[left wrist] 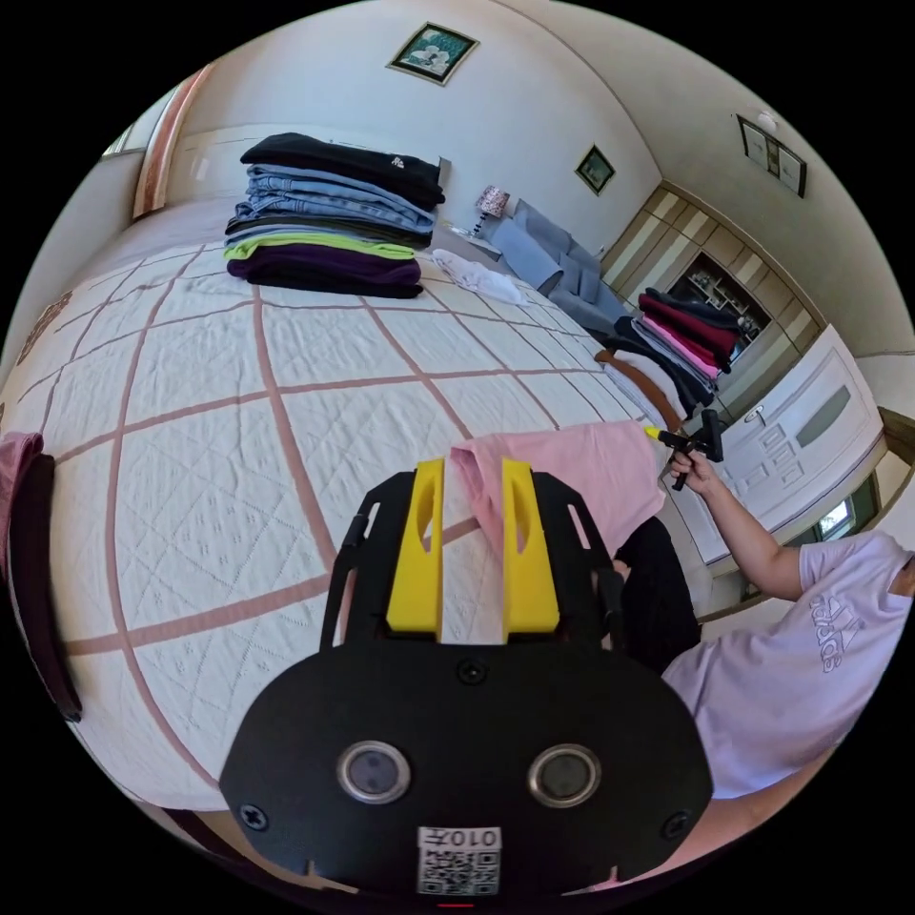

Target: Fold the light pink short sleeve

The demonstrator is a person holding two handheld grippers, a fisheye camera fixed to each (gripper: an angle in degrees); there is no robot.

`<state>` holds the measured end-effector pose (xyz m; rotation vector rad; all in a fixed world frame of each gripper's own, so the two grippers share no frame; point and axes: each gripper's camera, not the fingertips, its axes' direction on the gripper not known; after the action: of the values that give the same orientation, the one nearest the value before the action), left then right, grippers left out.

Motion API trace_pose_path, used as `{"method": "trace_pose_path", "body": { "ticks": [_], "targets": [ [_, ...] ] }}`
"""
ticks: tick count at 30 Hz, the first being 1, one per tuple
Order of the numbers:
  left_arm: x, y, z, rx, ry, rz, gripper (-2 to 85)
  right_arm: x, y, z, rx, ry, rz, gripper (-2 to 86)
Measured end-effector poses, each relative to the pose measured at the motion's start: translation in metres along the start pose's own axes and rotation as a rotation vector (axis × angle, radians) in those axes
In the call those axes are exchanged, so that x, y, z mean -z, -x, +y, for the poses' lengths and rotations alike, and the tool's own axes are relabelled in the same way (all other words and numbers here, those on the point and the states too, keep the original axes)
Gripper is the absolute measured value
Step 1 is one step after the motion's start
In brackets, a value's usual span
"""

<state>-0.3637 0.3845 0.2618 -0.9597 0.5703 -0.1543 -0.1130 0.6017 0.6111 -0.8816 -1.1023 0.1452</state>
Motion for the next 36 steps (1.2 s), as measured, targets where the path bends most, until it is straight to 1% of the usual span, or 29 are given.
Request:
{"method": "trace_pose_path", "body": {
  "ticks": [2, 6, 8, 10, 13, 15, 16, 18, 21, 23, 26, 28, 29, 30, 31, 33, 34, 36],
  "targets": [
    [-0.016, 0.003, -0.008, 0.025, 0.040, -0.003, 9.4, -0.008, -0.007, -0.002, -0.038, -0.010, -0.058, 8.6],
    [-0.060, 0.012, -0.024, 0.078, 0.126, 0.108, 9.1, -0.025, -0.007, -0.007, -0.058, 0.031, -0.051, 8.7],
    [-0.074, 0.009, -0.027, 0.066, 0.154, 0.101, 8.2, -0.028, -0.001, -0.006, -0.069, 0.009, -0.013, 8.4],
    [-0.076, 0.000, -0.026, 0.037, 0.121, 0.059, 6.0, -0.029, 0.005, -0.005, -0.077, -0.001, 0.000, 7.8],
    [-0.079, -0.013, -0.024, -0.051, 0.117, 0.135, 3.2, -0.036, 0.027, -0.008, -0.018, 0.042, 0.010, 5.4],
    [-0.072, -0.015, -0.020, -0.069, 0.074, 0.124, 2.2, -0.038, 0.042, -0.011, 0.026, 0.063, 0.063, 4.2],
    [-0.065, -0.012, -0.018, -0.064, 0.031, 0.158, 1.7, -0.036, 0.048, -0.015, 0.049, 0.070, 0.103, 3.7],
    [-0.059, -0.006, -0.020, -0.053, 0.006, 0.183, 1.2, -0.030, 0.051, -0.027, 0.064, 0.076, 0.113, 3.2],
    [-0.060, -0.011, -0.033, -0.086, 0.057, 0.103, 0.8, -0.026, 0.051, -0.058, 0.107, 0.119, 0.100, 2.8],
    [-0.060, -0.014, -0.043, -0.093, 0.056, 0.085, 0.7, -0.029, 0.062, -0.085, 0.158, 0.148, 0.149, 2.8],
    [-0.060, -0.012, -0.053, -0.060, 0.008, 0.037, 0.8, -0.041, 0.064, -0.109, 0.161, 0.151, 0.183, 2.9],
    [-0.057, -0.010, -0.053, -0.021, -0.094, 0.017, 1.1, -0.045, 0.057, -0.116, 0.127, 0.114, 0.147, 3.0],
    [-0.058, -0.009, -0.053, -0.012, -0.106, 0.029, 1.2, -0.048, 0.053, -0.117, 0.103, 0.087, 0.128, 3.2],
    [-0.068, -0.006, -0.054, 0.020, -0.076, 0.058, 1.6, -0.050, 0.051, -0.118, 0.091, 0.082, 0.126, 3.4],
    [-0.086, 0.000, -0.055, 0.063, 0.027, 0.089, 2.0, -0.061, 0.047, -0.118, 0.068, 0.111, 0.136, 3.7],
    [-0.108, 0.007, -0.048, 0.118, 0.116, 0.078, 3.0, -0.083, 0.042, -0.116, 0.053, 0.185, 0.167, 4.0],
    [-0.110, 0.010, -0.041, 0.149, 0.097, 0.092, 3.7, -0.089, 0.039, -0.112, 0.039, 0.199, 0.170, 4.2],
    [-0.102, 0.009, -0.029, 0.195, 0.035, 0.089, 4.6, -0.078, 0.040, -0.106, 0.034, 0.142, 0.149, 4.7]
  ]
}}
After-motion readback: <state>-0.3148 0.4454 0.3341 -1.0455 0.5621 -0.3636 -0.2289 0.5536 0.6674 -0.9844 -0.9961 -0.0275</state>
